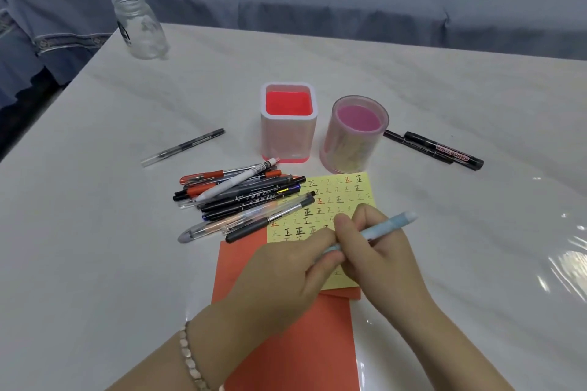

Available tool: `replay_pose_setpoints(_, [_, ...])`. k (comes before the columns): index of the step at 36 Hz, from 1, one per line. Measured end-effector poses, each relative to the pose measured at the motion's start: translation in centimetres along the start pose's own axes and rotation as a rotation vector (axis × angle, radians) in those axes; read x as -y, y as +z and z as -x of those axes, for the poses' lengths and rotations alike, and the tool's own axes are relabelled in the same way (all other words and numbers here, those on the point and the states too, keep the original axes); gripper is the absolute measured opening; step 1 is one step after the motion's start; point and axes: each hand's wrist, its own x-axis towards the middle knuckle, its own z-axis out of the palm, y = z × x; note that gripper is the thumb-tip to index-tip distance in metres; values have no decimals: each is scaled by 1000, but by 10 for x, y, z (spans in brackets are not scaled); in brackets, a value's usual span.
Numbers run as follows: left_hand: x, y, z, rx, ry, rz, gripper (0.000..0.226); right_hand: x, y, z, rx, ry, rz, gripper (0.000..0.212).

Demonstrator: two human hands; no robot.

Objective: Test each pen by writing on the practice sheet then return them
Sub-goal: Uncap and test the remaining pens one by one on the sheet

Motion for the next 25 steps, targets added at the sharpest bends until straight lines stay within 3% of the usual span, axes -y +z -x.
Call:
replay_pose_setpoints(3, [0, -3, 2, 30, -16, -23, 25, 1, -5, 4, 7, -18, -58, 41])
replay_pose_setpoints(6, [4, -4, 5, 4, -165, -111, 28, -2, -16, 5, -127, -9, -179, 45])
replay_pose_setpoints(9, [20, -2, 10, -23, -330, -317, 6, -9, -30, 5, -227, 11, -212, 29])
replay_pose_setpoints(13, [52, 12, 26, -110, -165, -550, 8, -24, -41, 9, -233, 97, -256, 13])
replay_pose_setpoints(17, [52, 18, 27, -160, -113, -586, 24, -31, -43, 12, -228, 111, -259, 20])
replay_pose_setpoints(21, [35, 28, 21, -108, -51, -471, 37, -34, -44, 12, -207, 130, -306, 30])
replay_pose_setpoints(25, [26, 38, 15, 34, -60, -412, 44, -35, -44, 9, -169, 136, -309, 25])
